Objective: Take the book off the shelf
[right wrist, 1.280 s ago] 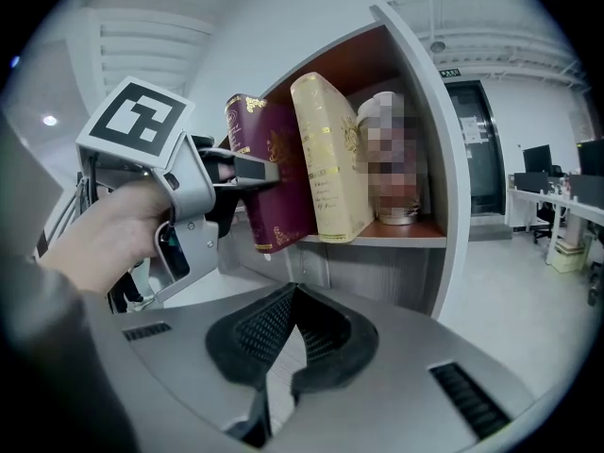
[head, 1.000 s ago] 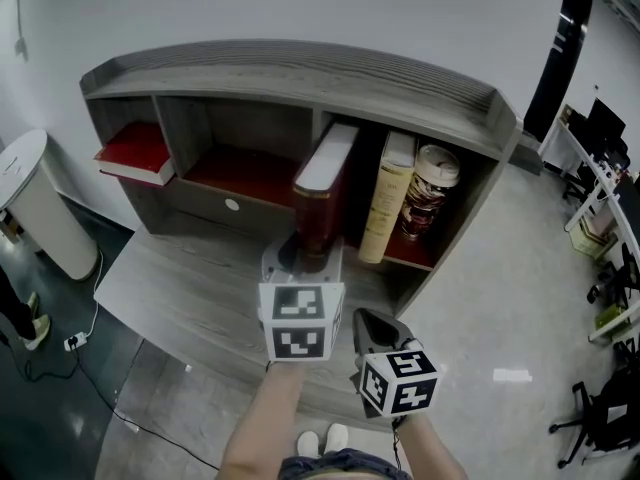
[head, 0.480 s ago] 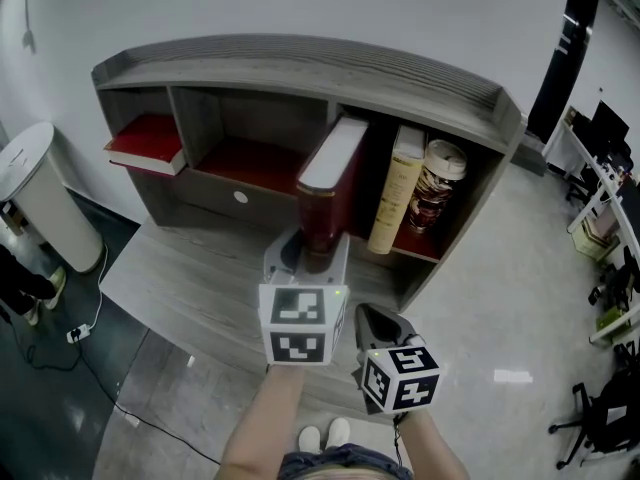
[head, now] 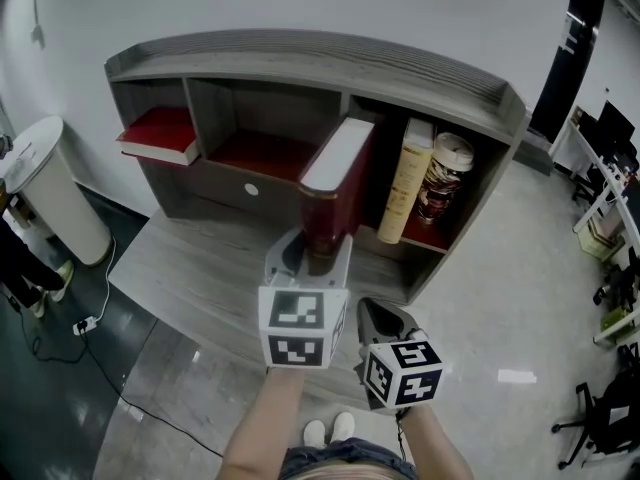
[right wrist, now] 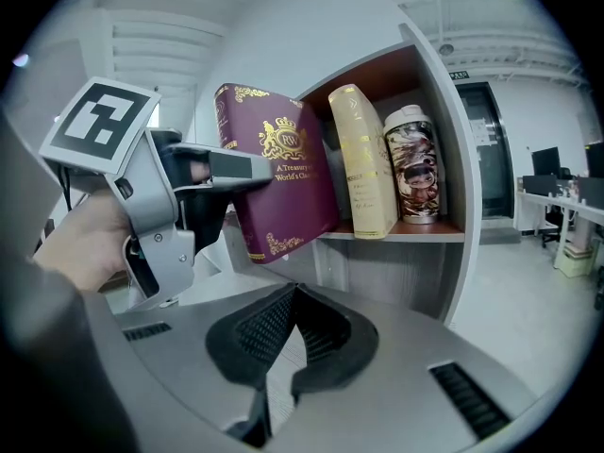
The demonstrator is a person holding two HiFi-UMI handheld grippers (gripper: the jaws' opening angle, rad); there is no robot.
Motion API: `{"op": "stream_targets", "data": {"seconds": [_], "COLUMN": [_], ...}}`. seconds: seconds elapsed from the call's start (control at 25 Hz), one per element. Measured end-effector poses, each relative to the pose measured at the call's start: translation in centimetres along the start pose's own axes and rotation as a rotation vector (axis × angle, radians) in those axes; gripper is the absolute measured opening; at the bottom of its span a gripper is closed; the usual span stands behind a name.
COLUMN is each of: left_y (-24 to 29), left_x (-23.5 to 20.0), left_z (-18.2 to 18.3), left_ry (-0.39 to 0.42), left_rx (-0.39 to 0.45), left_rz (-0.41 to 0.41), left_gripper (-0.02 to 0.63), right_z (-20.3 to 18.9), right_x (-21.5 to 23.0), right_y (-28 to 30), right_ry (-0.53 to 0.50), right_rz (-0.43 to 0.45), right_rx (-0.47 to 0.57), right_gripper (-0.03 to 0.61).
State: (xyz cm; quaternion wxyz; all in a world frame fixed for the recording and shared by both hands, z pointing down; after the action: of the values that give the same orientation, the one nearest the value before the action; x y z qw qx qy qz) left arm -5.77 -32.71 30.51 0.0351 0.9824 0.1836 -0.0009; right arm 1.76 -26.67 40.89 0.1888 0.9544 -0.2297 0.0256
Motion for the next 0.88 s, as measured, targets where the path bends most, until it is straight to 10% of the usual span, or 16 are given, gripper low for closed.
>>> {"op": "stream_targets", "data": {"seconds": [0.88], "left_y": [-5.5], "left_x": [-3.3], "left_z": [-2.0], "left_ry": [-0.028], "left_rx": [-0.038], "left_rz": [0.050], "left_gripper": [0.210], "right_z": [-0.6], "right_x": [-4.4], "right_y": [0.4], "right_ry": [-0.019], "right_rz": [0.062], "right_rx": [-0.010], "right_gripper": [0.008]}}
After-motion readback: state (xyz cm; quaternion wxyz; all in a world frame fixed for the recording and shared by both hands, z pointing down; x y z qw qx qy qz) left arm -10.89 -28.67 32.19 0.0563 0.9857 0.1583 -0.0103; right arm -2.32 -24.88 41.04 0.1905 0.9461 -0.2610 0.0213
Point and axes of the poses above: the fingertips, and each gripper's own axes: y forward along the fingers, x to its right, z out of its top, the point moved 1 cm from there along -y, backward along the fingers, and after that the axes turned 1 degree about -y, right-handed, at the moved point
